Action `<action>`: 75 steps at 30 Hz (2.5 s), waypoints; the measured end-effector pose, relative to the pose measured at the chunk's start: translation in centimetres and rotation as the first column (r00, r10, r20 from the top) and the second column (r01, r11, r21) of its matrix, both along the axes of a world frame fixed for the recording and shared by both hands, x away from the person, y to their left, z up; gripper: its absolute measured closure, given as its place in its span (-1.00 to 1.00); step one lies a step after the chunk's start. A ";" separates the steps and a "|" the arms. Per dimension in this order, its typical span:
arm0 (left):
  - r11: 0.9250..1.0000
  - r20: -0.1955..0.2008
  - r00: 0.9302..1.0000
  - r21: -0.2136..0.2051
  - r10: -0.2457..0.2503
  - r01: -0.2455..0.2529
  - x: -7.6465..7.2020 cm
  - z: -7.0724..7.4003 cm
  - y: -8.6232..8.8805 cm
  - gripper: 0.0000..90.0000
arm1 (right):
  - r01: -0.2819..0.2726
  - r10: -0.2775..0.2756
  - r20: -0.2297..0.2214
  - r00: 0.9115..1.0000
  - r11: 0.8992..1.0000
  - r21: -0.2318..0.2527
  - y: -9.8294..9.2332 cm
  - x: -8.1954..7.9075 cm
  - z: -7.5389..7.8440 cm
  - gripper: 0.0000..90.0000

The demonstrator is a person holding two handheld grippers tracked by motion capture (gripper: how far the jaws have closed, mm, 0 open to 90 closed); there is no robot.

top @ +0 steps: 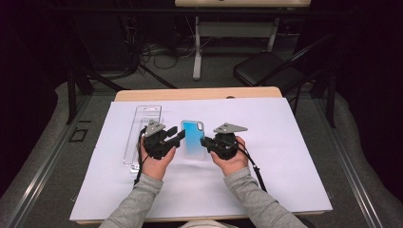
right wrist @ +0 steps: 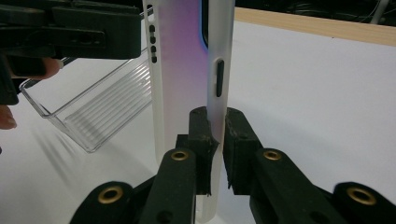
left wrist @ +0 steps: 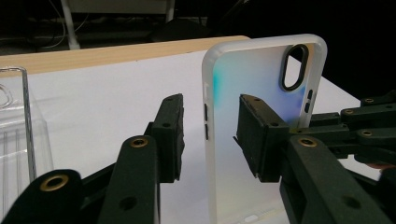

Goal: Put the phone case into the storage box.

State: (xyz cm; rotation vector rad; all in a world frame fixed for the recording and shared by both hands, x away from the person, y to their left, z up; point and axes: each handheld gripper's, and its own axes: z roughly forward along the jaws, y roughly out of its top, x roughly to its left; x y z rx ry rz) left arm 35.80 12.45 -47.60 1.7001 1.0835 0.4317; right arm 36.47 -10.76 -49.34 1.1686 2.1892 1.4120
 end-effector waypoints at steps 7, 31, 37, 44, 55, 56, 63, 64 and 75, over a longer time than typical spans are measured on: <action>1.000 -0.015 1.000 0.001 0.002 -0.002 0.0 -0.2 0.0 0.49 | -0.002 0.002 -0.002 1.000 1.000 0.005 0.2 -0.1 -0.1 0.84; 0.999 -0.034 0.999 -0.036 0.004 -0.006 0.1 -0.2 0.3 0.66 | -0.014 0.014 0.009 1.000 1.000 0.000 0.5 -0.3 -0.3 0.84; 0.999 -0.036 0.999 -0.039 0.007 -0.009 0.0 -0.2 0.4 0.69 | -0.015 0.015 0.011 1.000 1.000 0.000 0.5 -0.4 -0.3 0.84; 0.999 -0.044 0.999 -0.036 0.012 -0.014 0.1 -0.5 0.3 0.71 | -0.012 0.012 0.010 1.000 1.000 -0.001 0.5 -0.4 -0.2 0.84; 0.998 -0.036 0.998 -0.034 0.048 -0.049 1.1 -0.6 -0.4 0.70 | 0.024 -0.024 0.016 1.000 1.000 0.013 1.0 0.2 0.1 0.84; 0.998 -0.033 0.998 -0.029 0.053 -0.054 1.1 -0.6 -0.6 0.71 | 0.027 -0.027 0.016 1.000 1.000 0.013 1.1 0.3 0.1 0.84; 0.996 -0.018 0.996 -0.008 0.089 -0.090 1.6 -1.1 -1.0 0.73 | 0.051 -0.051 0.020 0.998 0.999 -0.005 1.3 0.8 -0.2 0.84; 0.996 -0.020 0.996 -0.009 0.092 -0.092 1.7 -1.2 -1.0 0.73 | 0.053 -0.053 0.022 0.998 0.999 -0.008 1.3 0.9 -0.2 0.84; 0.993 -0.009 0.993 0.017 0.118 -0.118 2.0 -1.5 -1.4 0.82 | 0.077 -0.077 0.027 0.997 0.997 -0.012 1.3 1.1 -0.4 0.84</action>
